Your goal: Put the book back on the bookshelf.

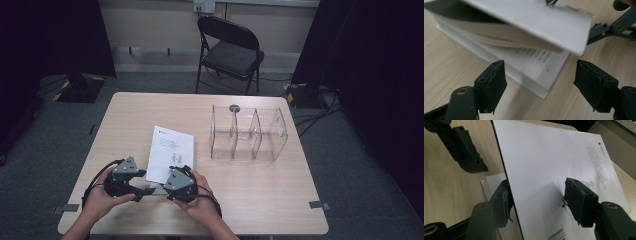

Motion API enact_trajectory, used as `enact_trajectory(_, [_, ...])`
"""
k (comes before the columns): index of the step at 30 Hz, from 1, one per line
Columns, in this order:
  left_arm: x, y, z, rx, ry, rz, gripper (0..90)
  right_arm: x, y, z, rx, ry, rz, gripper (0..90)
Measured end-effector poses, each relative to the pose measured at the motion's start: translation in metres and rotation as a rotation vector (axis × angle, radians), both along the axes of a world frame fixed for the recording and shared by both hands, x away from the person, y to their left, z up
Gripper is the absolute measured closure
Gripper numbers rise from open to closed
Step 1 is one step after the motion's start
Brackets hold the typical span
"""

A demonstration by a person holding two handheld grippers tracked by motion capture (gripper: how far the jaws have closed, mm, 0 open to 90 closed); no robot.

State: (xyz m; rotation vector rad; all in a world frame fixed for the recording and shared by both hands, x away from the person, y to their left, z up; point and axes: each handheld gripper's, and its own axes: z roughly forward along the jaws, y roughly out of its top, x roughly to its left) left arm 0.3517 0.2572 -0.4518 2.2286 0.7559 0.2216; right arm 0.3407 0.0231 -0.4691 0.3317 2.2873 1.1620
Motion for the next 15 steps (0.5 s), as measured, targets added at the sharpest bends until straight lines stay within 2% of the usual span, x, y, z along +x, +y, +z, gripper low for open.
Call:
enact_trajectory(1, [0.005, 0.006, 0.001, -0.04, 0.012, 0.023, 22.9, 0.0, 0.0, 0.0, 0.003, 0.002, 0.002, 41.6])
enact_trajectory(2, [0.005, 0.006, 0.001, -0.04, 0.012, 0.023, 22.0, 0.0, 0.0, 0.0, 0.003, 0.002, 0.002, 41.6])
enact_trajectory(3, [0.01, 0.011, 0.006, -0.085, 0.019, 0.039, 20.9, 0.0, 0.0, 0.0, -0.001, -0.002, 0.002, 41.7])
enact_trajectory(4, [0.01, 0.011, 0.006, -0.085, 0.019, 0.039, 20.0, 0.0, 0.0, 0.0, -0.001, -0.001, 0.003, 41.7])
enact_trajectory(5, [0.014, 0.013, 0.012, -0.08, 0.016, 0.031, 18.7, 0.0, -0.001, 0.0, 0.007, 0.001, 0.001, 41.8])
enact_trajectory(6, [0.015, 0.012, 0.015, -0.06, 0.007, 0.017, 17.5, 0.0, -0.001, 0.0, 0.011, 0.003, 0.002, 41.9])
enact_trajectory(10, [0.015, 0.011, 0.018, -0.035, 0.007, -0.007, 19.6, 0.0, -0.002, 0.0, 0.015, 0.001, 0.003, 41.9])
enact_trajectory(11, [0.015, 0.011, 0.018, -0.037, 0.006, -0.018, 20.8, 0.0, -0.001, 0.0, 0.011, -0.001, 0.003, 41.9])
enact_trajectory(12, [0.012, 0.011, 0.016, -0.072, 0.03, -0.037, 21.2, -0.001, -0.001, 0.0, 0.009, 0.0, 0.003, 41.9])
enact_trajectory(15, [0.009, 0.012, 0.015, -0.077, 0.042, -0.047, 20.9, -0.001, -0.001, -0.001, 0.003, -0.005, 0.003, 41.9])
